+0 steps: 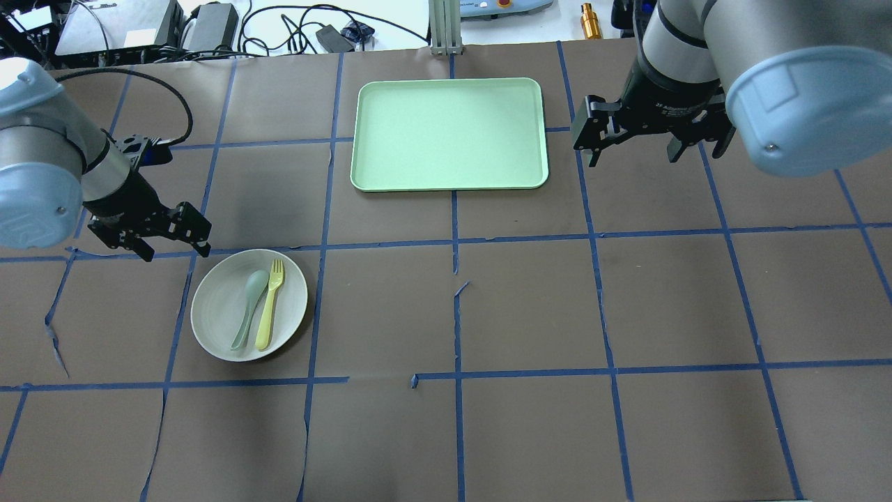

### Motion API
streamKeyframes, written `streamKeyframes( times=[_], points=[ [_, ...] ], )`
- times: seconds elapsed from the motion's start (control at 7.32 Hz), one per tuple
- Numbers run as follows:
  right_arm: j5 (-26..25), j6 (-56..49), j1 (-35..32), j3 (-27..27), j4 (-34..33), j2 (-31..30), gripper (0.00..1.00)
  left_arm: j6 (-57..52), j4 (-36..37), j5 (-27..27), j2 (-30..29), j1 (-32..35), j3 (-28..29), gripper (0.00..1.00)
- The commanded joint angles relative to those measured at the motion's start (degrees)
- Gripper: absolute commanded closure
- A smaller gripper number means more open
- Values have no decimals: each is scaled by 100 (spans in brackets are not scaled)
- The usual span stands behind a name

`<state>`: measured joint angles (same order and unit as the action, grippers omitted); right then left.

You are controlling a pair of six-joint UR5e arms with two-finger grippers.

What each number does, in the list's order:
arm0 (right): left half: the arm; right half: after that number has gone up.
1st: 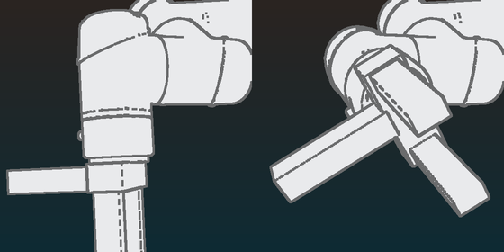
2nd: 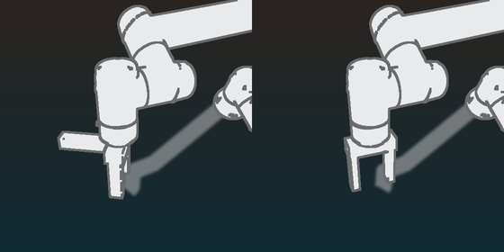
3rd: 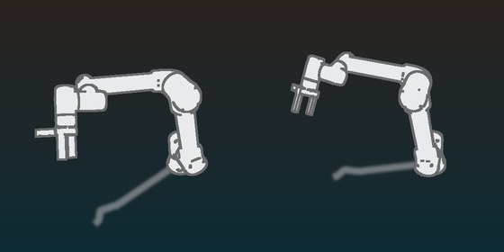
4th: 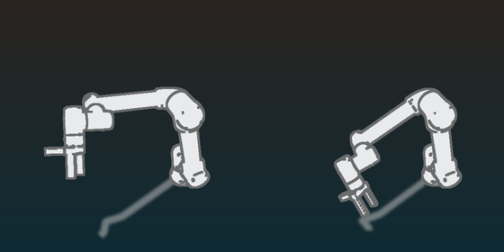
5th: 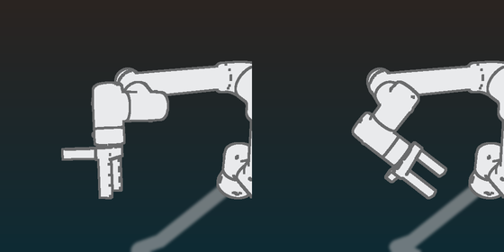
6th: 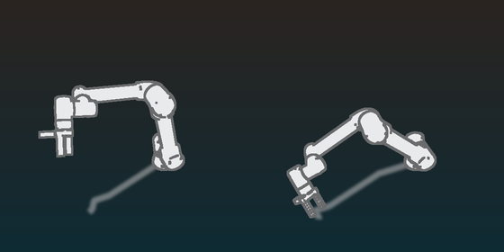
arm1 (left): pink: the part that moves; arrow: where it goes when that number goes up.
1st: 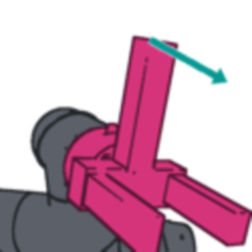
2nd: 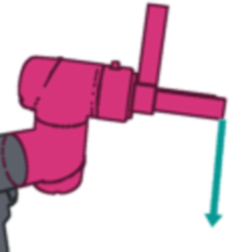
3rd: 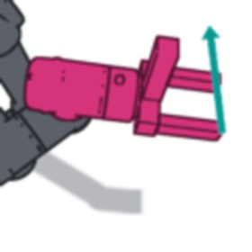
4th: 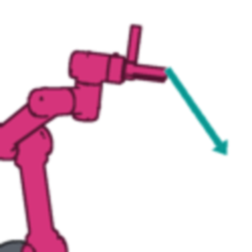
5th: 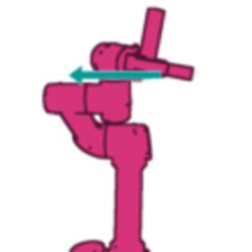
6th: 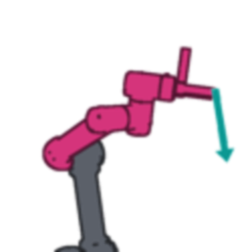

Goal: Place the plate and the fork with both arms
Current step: 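Lower the left gripper to the rim of the white plate and grip it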

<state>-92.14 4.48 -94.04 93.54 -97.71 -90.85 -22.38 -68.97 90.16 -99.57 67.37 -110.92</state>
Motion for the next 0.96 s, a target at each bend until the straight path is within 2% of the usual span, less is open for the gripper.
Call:
streamKeyframes(
  times=[0.0, 0.14, 0.27, 0.41, 0.55, 0.68, 0.82],
  points=[
    [3, 0, 0, -3, 7, -3, 0, -320, 1353, 28, -308, -216, -848, 11],
    [-6, 0, 9, -3, 7, 6, 0, -285, 1804, -7, -431, -225, -1035, 12],
    [3, 0, 0, -3, 7, -3, 0, -276, 1826, 11, -441, -225, -1072, 22],
    [3, 0, 0, -3, 7, -3, 0, -276, 1817, 45, -467, -225, -1107, 40],
    [3, 0, 0, -3, 15, 6, 0, -267, 1782, 55, -459, -225, -1107, 69],
    [3, 0, 0, -11, 24, 6, 0, -154, 1765, 63, -458, -225, -1116, 88],
    [3, 0, 0, -11, 24, 6, 0, -135, 1756, 63, -432, -225, -1107, 100]
  ],
)
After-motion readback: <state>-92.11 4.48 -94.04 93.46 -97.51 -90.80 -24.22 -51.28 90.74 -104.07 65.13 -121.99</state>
